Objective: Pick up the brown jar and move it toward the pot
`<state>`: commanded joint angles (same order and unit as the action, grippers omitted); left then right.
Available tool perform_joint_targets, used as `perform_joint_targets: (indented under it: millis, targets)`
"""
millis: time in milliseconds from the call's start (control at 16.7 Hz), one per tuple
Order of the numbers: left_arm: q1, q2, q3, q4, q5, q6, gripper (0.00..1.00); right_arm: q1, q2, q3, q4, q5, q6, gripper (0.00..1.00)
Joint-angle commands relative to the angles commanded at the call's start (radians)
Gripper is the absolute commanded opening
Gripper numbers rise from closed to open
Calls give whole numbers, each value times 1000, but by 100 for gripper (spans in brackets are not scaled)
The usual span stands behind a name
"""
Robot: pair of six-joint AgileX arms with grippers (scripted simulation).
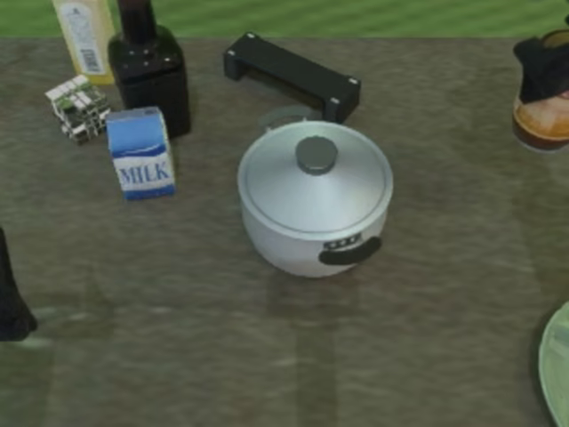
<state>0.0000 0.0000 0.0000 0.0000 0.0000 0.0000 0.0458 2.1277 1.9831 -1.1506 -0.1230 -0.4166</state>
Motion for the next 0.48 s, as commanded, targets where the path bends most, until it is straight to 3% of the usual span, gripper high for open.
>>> perform_joint_targets:
  millis: [480]
  targets:
    - [0, 0, 0, 0, 0, 0, 100, 4, -30, -35, 6, 4, 15, 0]
